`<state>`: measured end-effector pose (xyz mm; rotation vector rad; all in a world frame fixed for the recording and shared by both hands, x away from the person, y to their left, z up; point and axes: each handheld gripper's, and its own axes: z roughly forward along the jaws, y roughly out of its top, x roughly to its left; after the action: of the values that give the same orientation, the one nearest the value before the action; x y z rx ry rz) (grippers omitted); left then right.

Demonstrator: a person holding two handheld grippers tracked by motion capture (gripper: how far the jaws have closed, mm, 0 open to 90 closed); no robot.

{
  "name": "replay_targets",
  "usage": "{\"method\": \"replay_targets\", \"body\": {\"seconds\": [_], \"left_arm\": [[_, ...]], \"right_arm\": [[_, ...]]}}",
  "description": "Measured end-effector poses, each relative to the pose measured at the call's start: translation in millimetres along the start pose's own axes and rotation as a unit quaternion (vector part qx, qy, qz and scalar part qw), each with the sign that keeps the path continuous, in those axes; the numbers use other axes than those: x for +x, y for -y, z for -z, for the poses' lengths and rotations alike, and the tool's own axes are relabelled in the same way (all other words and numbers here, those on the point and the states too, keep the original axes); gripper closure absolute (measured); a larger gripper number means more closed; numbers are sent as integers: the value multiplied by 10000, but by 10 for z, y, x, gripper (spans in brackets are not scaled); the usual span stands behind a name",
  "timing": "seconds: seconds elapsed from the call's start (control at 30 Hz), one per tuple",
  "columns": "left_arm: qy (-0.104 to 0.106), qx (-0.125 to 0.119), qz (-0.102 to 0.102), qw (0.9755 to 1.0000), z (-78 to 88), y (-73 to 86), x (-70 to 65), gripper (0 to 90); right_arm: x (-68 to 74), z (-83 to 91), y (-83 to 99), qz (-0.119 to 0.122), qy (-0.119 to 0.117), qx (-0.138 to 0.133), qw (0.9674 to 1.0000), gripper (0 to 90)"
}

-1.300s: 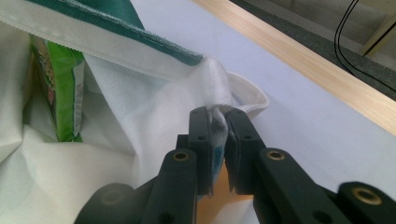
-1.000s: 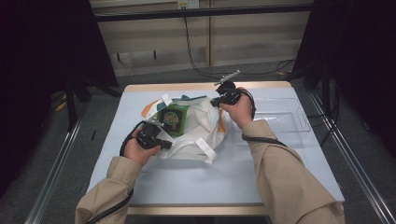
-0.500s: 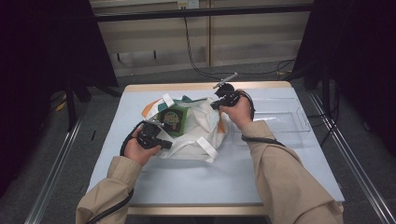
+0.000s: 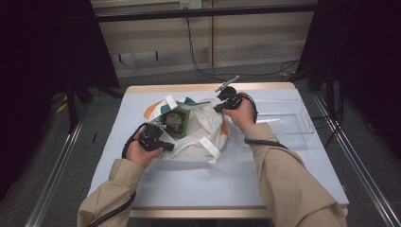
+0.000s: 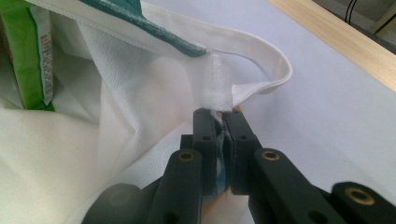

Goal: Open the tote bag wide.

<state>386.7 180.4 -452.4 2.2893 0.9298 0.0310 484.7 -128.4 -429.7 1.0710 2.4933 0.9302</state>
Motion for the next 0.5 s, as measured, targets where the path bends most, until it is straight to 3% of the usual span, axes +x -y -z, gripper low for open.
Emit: {"method": "replay_targets", "body": {"seconds": [0.1,0.13,0.2,0.3,0.37,0.43,0.47,0.5], "left_arm": [[9,16,1,10000,-3,-4,2,900],[1,102,-104,9999,7,-8,15,900],[-9,29,3,10000,-3,-8,1,900],[45,171,-173,9997,29,-16,36,900],[26,150,-98,9998,37,-21,39,900],[75,-33,127,9999,33,-28,16,879],[39,40,-15,10000,54,-40,26,858],[36,-52,71,10000,55,-50,3,843]], "right_arm": [[9,-12,6,8,44,84,10000,853],[5,-23,10,83,39,77,9999,854],[14,-21,11,110,79,113,9998,854],[18,-2,18,58,71,67,9999,849],[25,35,23,27,32,8,10000,835],[25,79,26,32,25,-79,10000,800],[32,105,29,-12,17,-101,9999,778],[42,132,29,-29,-5,-104,9999,762]]}}
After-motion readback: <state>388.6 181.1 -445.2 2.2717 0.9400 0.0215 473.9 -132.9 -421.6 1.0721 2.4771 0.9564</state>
